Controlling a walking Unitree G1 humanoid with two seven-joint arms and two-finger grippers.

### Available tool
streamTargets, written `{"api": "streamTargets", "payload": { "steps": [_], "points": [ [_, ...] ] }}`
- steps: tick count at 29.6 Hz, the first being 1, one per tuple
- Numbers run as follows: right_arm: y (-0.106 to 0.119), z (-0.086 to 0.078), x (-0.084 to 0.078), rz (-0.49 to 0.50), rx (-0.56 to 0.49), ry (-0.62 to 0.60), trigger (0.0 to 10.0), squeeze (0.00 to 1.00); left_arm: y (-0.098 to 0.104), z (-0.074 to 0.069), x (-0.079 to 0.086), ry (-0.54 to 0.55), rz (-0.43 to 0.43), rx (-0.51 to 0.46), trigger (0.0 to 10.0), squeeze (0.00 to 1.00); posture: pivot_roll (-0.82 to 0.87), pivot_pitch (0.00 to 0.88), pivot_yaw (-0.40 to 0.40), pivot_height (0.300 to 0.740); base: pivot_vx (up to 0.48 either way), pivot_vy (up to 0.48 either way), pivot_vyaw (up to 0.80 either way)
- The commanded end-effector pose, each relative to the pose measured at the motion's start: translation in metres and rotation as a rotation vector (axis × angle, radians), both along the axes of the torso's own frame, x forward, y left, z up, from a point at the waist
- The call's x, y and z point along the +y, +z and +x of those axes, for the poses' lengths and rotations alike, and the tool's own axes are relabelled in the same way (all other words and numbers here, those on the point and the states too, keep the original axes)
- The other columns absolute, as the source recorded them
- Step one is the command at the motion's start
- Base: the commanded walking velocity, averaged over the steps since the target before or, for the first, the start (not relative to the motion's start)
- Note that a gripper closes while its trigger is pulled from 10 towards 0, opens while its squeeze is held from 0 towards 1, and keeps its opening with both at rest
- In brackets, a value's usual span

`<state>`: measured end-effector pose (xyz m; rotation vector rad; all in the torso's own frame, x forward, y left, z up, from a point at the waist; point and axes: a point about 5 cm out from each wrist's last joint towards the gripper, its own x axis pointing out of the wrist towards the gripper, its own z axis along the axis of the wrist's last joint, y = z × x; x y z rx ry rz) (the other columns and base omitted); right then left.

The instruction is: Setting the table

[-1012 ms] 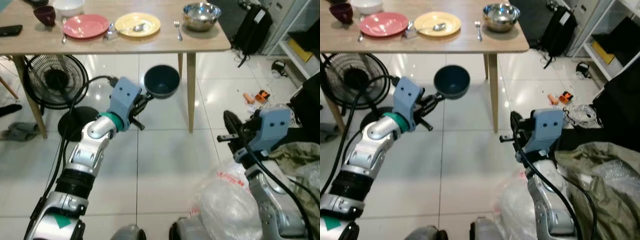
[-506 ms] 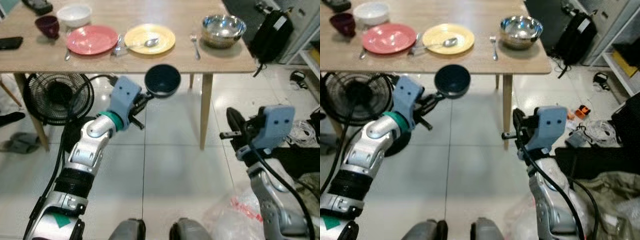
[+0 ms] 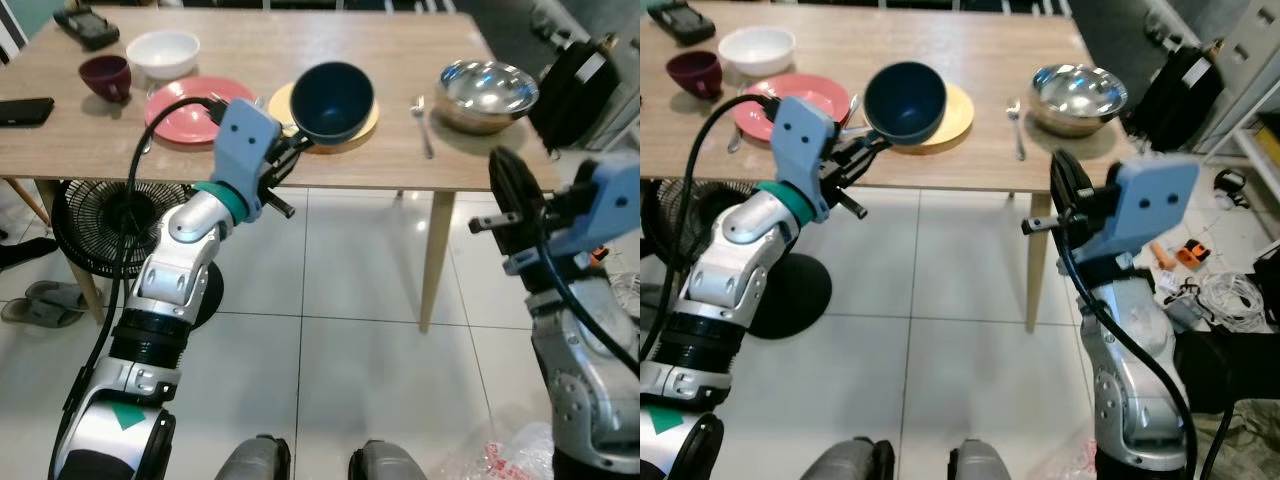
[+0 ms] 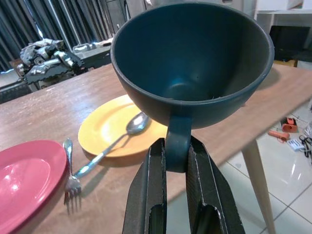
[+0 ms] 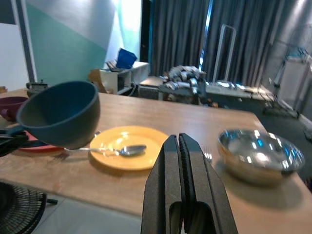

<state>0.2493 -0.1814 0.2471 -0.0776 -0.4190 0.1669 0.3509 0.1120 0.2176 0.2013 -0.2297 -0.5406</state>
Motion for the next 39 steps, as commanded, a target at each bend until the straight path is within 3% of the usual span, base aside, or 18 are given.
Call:
{"api": "streamTargets", "payload": {
  "steps": [1,7,11,12,20,31,39],
  "points": [
    [0.003,-0.003,-0.002,-0.030,-0.007,0.000,10.0,0.00,0.004,-0.004,-0.006,-0.030,-0.014,-0.012,10.0,0.00,-0.04,0.012,0.083,0.740,0.424,0.000,0.00],
    [0.001,-0.006,-0.005,-0.036,0.003,-0.012,10.0,0.00,0.006,-0.005,-0.008,-0.040,-0.020,-0.013,10.0,0.00,-0.04,0.015,0.085,0.740,0.423,0.000,0.00],
    [-0.006,-0.004,-0.022,0.001,0.045,-0.097,10.0,0.00,0.007,-0.005,-0.010,-0.048,-0.025,-0.016,10.0,0.00,-0.04,0.014,0.087,0.740,0.421,0.000,0.00],
    [-0.012,-0.003,-0.035,0.024,0.087,-0.164,10.0,0.00,0.009,-0.005,-0.011,-0.050,-0.025,-0.024,10.0,0.00,-0.04,0.014,0.087,0.740,0.420,0.000,0.00],
    [-0.018,-0.004,-0.052,0.038,0.123,-0.242,10.0,0.00,0.012,-0.001,-0.002,0.007,-0.046,-0.023,10.0,0.00,-0.04,0.015,0.082,0.740,0.420,0.000,0.00],
    [-0.018,-0.005,-0.067,0.064,0.124,-0.300,10.0,0.00,0.011,0.000,-0.003,0.005,-0.043,-0.021,10.0,0.00,-0.04,0.015,0.085,0.740,0.416,0.000,0.00],
    [-0.017,-0.006,-0.063,0.056,0.122,-0.287,10.0,0.00,0.009,0.001,-0.004,0.003,-0.039,-0.015,10.0,0.00,-0.04,0.010,0.086,0.740,0.413,0.000,0.00]
  ]
}}
